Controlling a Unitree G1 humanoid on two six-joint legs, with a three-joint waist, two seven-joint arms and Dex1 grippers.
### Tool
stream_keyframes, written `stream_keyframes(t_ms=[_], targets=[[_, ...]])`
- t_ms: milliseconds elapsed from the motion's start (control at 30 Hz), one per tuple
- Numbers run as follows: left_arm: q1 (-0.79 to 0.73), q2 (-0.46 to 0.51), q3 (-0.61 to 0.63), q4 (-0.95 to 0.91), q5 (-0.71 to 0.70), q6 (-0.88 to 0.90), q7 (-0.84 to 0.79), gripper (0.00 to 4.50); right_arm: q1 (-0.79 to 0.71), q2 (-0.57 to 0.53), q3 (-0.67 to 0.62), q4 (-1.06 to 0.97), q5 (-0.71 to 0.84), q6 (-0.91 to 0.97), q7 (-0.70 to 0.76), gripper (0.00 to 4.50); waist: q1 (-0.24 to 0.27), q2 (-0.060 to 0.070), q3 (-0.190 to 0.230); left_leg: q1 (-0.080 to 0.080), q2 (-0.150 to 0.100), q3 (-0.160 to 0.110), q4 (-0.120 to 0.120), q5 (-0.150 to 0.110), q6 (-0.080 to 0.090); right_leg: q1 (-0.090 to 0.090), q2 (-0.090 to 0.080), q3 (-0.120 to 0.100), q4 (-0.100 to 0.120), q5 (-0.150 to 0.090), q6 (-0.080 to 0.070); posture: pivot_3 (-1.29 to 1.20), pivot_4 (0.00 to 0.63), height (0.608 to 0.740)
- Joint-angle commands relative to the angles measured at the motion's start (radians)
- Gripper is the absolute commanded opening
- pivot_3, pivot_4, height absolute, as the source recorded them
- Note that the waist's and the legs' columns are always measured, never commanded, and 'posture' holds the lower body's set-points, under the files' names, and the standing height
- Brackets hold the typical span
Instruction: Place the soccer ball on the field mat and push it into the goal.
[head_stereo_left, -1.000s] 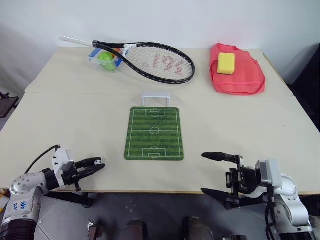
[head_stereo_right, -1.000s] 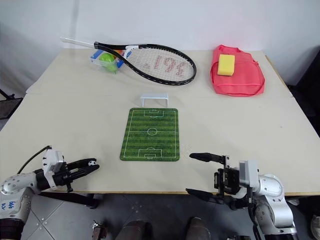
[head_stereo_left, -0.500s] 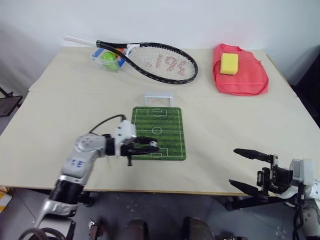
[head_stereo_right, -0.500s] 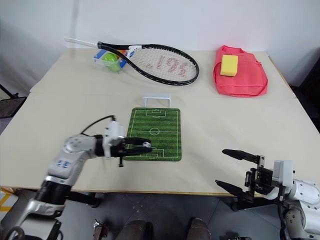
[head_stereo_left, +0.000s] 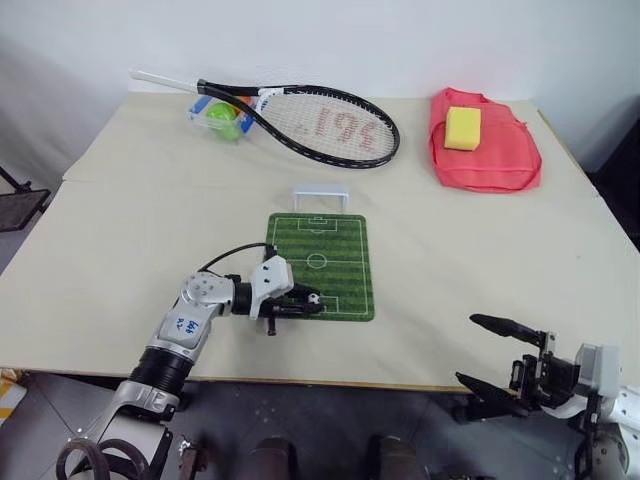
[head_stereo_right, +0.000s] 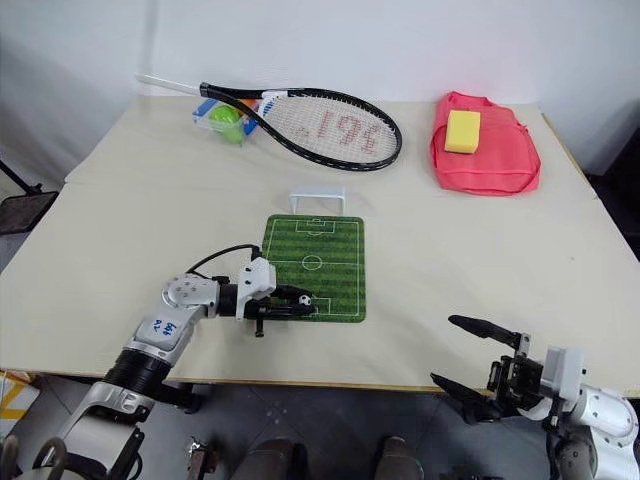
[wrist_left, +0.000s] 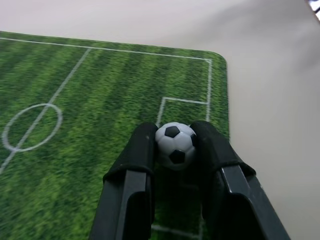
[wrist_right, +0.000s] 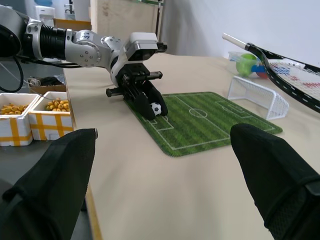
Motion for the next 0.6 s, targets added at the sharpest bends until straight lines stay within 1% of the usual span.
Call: stream_keyframes(t_ms=[33, 133, 200, 233, 300, 333, 367, 433, 600], targets=[[-0.005, 0.002, -0.008, 0.000, 0.017, -0.033, -0.013, 0.85, 0.006, 0.005, -0.013, -0.030, 0.006, -0.022, -0.002, 4.50, -0.001, 0.000, 0.000, 0.000, 0.000, 0.000, 0.000, 0.000, 0.000, 0.000, 0.000, 0.000, 0.000, 0.000, 0.000, 0.00, 0.150, 0.740], [-0.005, -0.005, -0.006, 0.008, 0.020, -0.026, -0.011, 0.85, 0.017, 0.015, -0.004, -0.048, 0.005, -0.026, -0.011, 4.50, -0.001, 0.000, 0.000, 0.000, 0.000, 0.000, 0.000, 0.000, 0.000, 0.000, 0.000, 0.000, 0.000, 0.000, 0.000, 0.00, 0.150, 0.740], [-0.004, -0.009, -0.006, 0.008, 0.020, -0.023, -0.013, 1.58, 0.024, 0.025, 0.010, -0.068, -0.002, -0.025, -0.025, 4.50, -0.001, 0.000, 0.000, 0.000, 0.000, 0.000, 0.000, 0.000, 0.000, 0.000, 0.000, 0.000, 0.000, 0.000, 0.000, 0.00, 0.150, 0.740], [-0.002, -0.010, -0.007, 0.005, 0.019, -0.022, -0.016, 1.82, 0.026, 0.027, 0.014, -0.075, -0.004, -0.023, -0.030, 4.50, -0.001, 0.000, 0.000, 0.000, 0.000, 0.000, 0.000, 0.000, 0.000, 0.000, 0.000, 0.000, 0.000, 0.000, 0.000, 0.00, 0.150, 0.740], [0.001, -0.010, -0.003, -0.001, 0.018, -0.046, -0.021, 2.45, 0.025, 0.028, 0.022, -0.092, -0.009, -0.013, -0.046, 4.50, -0.001, 0.000, 0.000, 0.000, 0.000, 0.000, 0.000, 0.000, 0.000, 0.000, 0.000, 0.000, 0.000, 0.000, 0.000, 0.00, 0.150, 0.740], [0.005, -0.007, -0.003, -0.006, 0.018, -0.049, -0.024, 2.59, 0.024, 0.027, 0.026, -0.098, -0.010, -0.008, -0.051, 4.50, -0.001, 0.000, 0.000, 0.000, 0.000, 0.000, 0.000, 0.000, 0.000, 0.000, 0.000, 0.000, 0.000, 0.000, 0.000, 0.00, 0.150, 0.740], [0.007, -0.006, -0.003, -0.010, 0.018, -0.051, -0.026, 3.00, 0.024, 0.026, 0.028, -0.102, -0.010, -0.004, -0.054, 4.50, 0.000, 0.000, 0.000, 0.000, 0.000, 0.000, 0.000, 0.000, 0.000, 0.000, 0.000, 0.000, 0.000, 0.000, 0.000, 0.00, 0.150, 0.740], [0.011, -0.003, -0.002, -0.017, 0.014, -0.049, -0.033, 3.49, 0.022, 0.025, 0.033, -0.110, -0.012, 0.005, -0.063, 4.50, 0.000, 0.000, 0.000, 0.000, 0.000, 0.000, 0.000, 0.000, 0.000, 0.000, 0.000, 0.000, 0.000, 0.000, 0.000, 0.00, 0.150, 0.740], [0.013, 0.002, 0.016, -0.037, 0.007, -0.059, -0.031, 3.49, 0.002, 0.013, 0.060, -0.166, -0.015, 0.057, -0.117, 4.50, -0.001, 0.000, 0.000, 0.000, 0.000, 0.000, 0.000, 0.000, 0.000, 0.000, 0.000, 0.000, 0.000, 0.000, 0.000, 0.00, 0.150, 0.740]])
